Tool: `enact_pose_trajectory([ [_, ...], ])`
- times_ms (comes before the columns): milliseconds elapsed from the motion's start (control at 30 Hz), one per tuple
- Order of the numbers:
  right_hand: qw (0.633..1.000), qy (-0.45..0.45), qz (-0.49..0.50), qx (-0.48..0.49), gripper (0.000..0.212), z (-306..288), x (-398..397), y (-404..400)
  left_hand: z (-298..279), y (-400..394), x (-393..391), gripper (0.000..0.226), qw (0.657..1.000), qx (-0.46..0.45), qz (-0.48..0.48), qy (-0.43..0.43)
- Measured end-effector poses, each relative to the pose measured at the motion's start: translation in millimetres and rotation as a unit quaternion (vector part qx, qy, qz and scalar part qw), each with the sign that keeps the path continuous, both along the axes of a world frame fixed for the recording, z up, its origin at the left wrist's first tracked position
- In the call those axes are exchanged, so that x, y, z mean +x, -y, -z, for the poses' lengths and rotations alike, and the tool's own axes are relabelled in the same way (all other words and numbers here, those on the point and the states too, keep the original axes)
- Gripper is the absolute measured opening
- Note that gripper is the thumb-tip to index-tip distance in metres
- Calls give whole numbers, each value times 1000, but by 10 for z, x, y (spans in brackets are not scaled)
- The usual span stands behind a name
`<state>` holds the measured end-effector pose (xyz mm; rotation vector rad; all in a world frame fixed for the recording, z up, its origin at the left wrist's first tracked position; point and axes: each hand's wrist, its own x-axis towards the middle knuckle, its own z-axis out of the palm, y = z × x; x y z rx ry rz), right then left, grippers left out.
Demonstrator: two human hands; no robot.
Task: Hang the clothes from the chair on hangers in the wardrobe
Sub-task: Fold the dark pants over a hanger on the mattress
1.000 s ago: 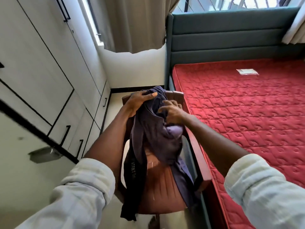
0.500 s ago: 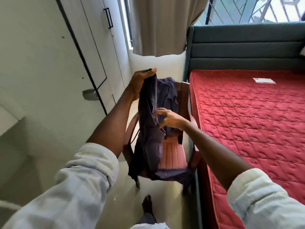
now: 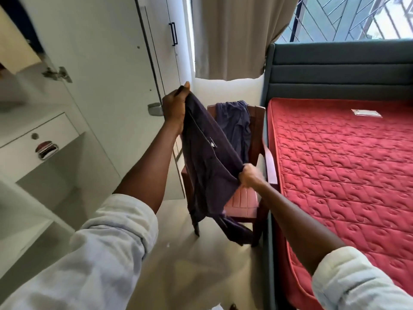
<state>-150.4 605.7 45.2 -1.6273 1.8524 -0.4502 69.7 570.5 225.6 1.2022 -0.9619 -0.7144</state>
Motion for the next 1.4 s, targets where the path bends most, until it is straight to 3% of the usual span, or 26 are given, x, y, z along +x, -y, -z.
enact_pose_trajectory([
  [100, 983, 141, 74, -94, 25, -179, -131, -367, 296, -440, 249, 38, 987, 31, -146, 54],
  [167, 961, 221, 66, -155, 29, -238, -248, -616, 548, -824, 402, 43, 968, 112, -211, 74],
  [267, 939, 281, 74, -183, 27, -267, -381, -1144, 883, -1451, 483, 46, 951, 185, -222, 113],
  [400, 913, 350, 49, -205, 31, -506, -469, -1964, 1080, -2137, 460, 45, 941, 185, -238, 152],
  [533, 928, 308, -76, -193, 28, -699, -608, -2542, 1007, -2744, 358, 43, 927, 213, -260, 164],
  [667, 918, 329, -153, -163, 17, -1000, -784, -3040, 941, -3129, 72, 35, 919, 235, -263, 175],
  [733, 928, 272, -213, -139, 7, -1086, -957, -3206, 928, -3262, -109, 29, 926, 235, -249, 162],
  [833, 960, 60, -256, -92, 25, -1092, -1361, -3412, 972, -3435, -440, 23, 937, 232, -205, 159],
  [900, 970, -21, -222, -98, 25, -1024, -1695, -3488, 1037, -3517, -674, 18, 950, 210, -141, 182],
  [1000, 984, 90, -69, -140, 26, -952, -2432, -3699, 1168, -3664, -1219, 22, 964, 129, 67, 224],
  [1067, 978, 128, 24, -162, 30, -888, -2906, -3842, 1176, -3821, -1614, 34, 937, 127, 202, 253],
  [1133, 978, 105, 78, -160, 32, -791, -3426, -3998, 1189, -3967, -2113, 46, 900, 137, 292, 293],
  [1333, 971, 78, 165, -155, 27, -562, -4866, -4433, 1437, -4160, -3570, 37, 771, 156, 385, 483],
  [1400, 974, 70, 158, -147, 26, -508, -5203, -4522, 1532, -4169, -3856, 31, 796, 137, 362, 465],
])
